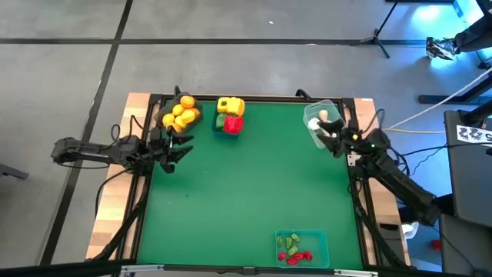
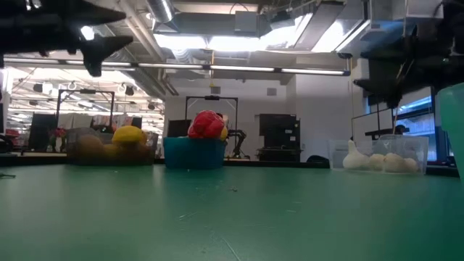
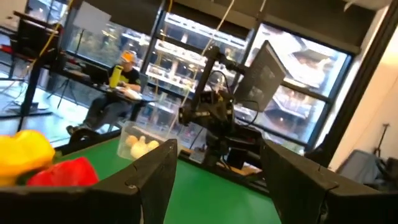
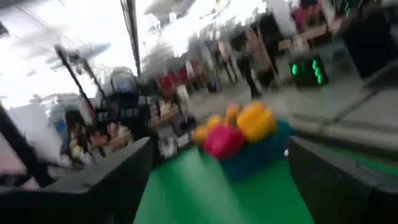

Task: Sort produce into baskets
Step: Return to Home Position

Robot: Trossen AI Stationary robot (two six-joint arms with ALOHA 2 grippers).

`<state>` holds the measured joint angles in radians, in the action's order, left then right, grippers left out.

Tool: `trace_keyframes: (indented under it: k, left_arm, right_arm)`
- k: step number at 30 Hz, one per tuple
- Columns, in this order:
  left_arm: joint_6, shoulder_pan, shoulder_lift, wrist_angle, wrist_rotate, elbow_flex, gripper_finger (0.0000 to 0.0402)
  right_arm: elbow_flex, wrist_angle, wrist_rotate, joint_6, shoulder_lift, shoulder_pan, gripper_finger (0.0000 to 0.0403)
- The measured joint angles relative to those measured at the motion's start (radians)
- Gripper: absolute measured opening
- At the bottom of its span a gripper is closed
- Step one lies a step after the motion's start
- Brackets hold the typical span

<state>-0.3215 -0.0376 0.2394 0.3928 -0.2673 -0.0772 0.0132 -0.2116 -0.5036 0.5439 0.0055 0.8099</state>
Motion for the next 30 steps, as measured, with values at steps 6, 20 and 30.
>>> trace_keyframes:
  k: [6,20,30]
  left_arm:
    - [0.004,-0.015,-0.006,0.022,-0.035,0.069,0.0226]
    - [0.007,-0.016,-0.006,-0.055,-0.085,0.069,0.0226]
    - [0.012,-0.016,-0.006,-0.076,-0.067,0.069,0.0226]
  right_arm:
    - [-0.001,0.087,0.113,-0.112,0.008,-0.181,0.0358]
    - [-0.003,0.150,0.240,-0.126,0.042,-0.636,0.0358]
    - [-0.004,0.151,0.793,-0.205,0.146,-0.957,0.0358]
